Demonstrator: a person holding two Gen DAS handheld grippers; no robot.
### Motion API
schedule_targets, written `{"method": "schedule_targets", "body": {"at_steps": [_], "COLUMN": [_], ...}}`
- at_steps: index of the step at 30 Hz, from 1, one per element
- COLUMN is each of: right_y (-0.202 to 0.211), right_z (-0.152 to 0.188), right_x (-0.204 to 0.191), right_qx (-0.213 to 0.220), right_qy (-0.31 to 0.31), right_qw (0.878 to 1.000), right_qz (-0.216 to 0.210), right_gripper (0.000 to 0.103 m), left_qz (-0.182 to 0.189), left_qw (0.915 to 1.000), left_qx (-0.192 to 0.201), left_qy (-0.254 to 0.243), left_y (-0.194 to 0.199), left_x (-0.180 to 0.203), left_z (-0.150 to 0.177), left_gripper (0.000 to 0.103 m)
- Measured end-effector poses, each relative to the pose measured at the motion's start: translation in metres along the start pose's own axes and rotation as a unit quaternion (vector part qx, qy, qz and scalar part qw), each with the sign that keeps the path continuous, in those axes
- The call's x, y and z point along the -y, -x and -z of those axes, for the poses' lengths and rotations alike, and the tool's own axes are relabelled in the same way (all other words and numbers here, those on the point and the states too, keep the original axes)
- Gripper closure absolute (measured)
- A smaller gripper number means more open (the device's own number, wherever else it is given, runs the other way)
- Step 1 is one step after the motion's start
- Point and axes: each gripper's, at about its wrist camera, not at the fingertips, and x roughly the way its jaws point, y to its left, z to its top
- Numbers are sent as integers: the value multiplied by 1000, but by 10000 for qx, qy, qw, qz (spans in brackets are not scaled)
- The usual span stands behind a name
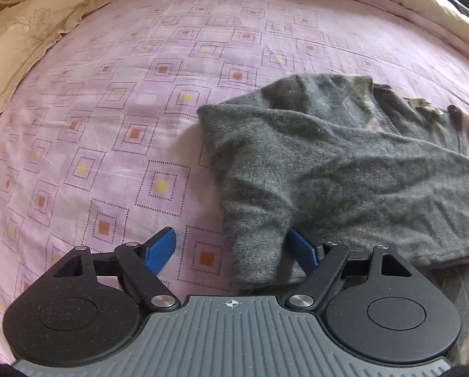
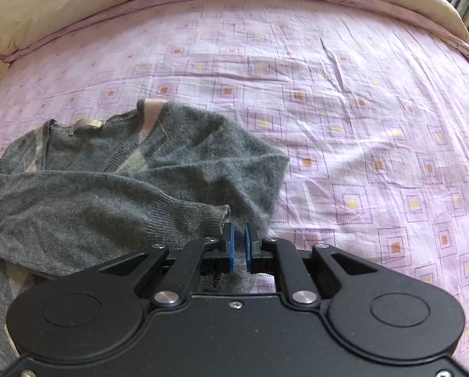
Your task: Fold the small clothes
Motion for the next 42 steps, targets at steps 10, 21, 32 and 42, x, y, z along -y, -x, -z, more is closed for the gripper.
{"method": "schedule_targets", "body": {"at_steps": [10, 21, 32, 42], "right_y": [-24, -21, -2, -47], "right_z": [2, 9, 0, -41], "right_x": [-41, -39, -48, -77], "right_qx": [-131, 83, 903, 696], "right_qy": [510, 299, 524, 872], "right_qw": [9982, 9993, 9930, 9905], "right_qz": [-296, -190, -560, -804], "right_gripper": [60, 57, 46, 99], "left_qz": [23, -127, 245, 359], "left_qw": [9996, 9994, 9967, 9969], "left_qx": [-42, 174, 751, 645], "left_qy": [291, 272, 189, 283], "left_y": [-6, 10, 68, 76], "left_x": [-4, 1, 35, 42], "left_z": [-3, -2, 21, 41], "left_gripper": [14, 10, 10, 10]}}
